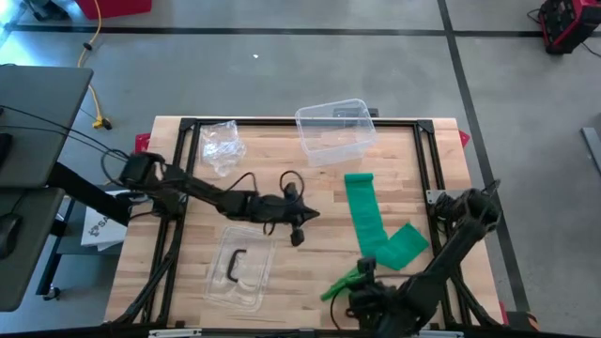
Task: Roll bandage
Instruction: Roll the green bandage
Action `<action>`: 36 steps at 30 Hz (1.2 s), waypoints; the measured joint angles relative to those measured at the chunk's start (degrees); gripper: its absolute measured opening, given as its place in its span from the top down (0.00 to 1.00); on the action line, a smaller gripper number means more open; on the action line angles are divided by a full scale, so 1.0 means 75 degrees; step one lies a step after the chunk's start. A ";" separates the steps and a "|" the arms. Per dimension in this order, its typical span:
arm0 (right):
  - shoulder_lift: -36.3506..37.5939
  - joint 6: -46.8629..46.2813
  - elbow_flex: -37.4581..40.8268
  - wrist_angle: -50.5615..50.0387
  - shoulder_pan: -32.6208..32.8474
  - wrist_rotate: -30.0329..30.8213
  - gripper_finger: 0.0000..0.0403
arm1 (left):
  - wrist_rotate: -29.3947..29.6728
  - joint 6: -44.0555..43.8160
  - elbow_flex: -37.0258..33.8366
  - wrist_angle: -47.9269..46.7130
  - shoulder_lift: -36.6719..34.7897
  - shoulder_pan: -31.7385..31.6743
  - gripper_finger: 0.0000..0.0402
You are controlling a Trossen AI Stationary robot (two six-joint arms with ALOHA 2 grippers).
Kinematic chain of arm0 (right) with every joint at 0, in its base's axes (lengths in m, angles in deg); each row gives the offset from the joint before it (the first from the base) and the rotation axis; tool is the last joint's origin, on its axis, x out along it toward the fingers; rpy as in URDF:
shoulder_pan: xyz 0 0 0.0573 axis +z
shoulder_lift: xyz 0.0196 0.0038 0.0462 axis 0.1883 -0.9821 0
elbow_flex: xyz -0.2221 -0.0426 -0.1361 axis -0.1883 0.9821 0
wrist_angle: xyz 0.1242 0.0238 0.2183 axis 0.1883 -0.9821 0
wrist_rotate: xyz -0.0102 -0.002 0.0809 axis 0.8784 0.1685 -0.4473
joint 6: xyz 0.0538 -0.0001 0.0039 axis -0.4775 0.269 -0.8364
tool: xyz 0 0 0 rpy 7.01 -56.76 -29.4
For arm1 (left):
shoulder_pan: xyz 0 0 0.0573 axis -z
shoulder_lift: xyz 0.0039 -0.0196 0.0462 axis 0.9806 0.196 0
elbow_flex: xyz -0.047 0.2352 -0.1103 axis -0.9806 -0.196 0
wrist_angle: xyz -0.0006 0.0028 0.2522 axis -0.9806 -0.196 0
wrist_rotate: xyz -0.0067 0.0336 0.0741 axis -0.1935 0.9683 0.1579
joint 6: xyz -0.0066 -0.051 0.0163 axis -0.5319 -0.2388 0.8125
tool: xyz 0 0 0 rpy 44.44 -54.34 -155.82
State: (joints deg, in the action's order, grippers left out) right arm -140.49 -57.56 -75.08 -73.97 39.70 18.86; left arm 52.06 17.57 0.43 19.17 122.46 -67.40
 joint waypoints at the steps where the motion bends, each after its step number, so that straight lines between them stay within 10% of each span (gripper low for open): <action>1: 0.0211 0.0172 0.0000 0.0028 -0.0068 0.0113 1.00 | 0.0116 0.0124 0.0000 -0.0004 -0.0164 0.0154 1.00; 8: 0.1206 0.1803 -0.0003 0.1614 -0.0507 0.0989 1.00 | 0.0913 0.0594 0.0006 -0.0114 -0.1201 0.1252 1.00; 15: 0.1715 0.5884 -0.0004 0.2829 -0.0948 0.3686 1.00 | 0.2223 0.0223 0.0006 -0.0877 -0.2106 0.1807 1.00; 30: 0.2566 0.9460 -0.0006 0.5123 -0.4084 0.2727 1.00 | 0.3533 -0.0062 0.0009 -0.2937 -0.2959 0.1739 1.00; 36: 0.2561 0.9006 -0.0010 0.5816 -0.4765 0.2631 1.00 | 0.3971 -0.1196 0.0009 -0.4736 -0.3357 0.1810 1.00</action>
State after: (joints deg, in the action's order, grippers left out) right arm -121.29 9.98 -75.15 -30.35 3.97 38.59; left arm 81.84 8.60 0.50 -16.35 97.29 -53.82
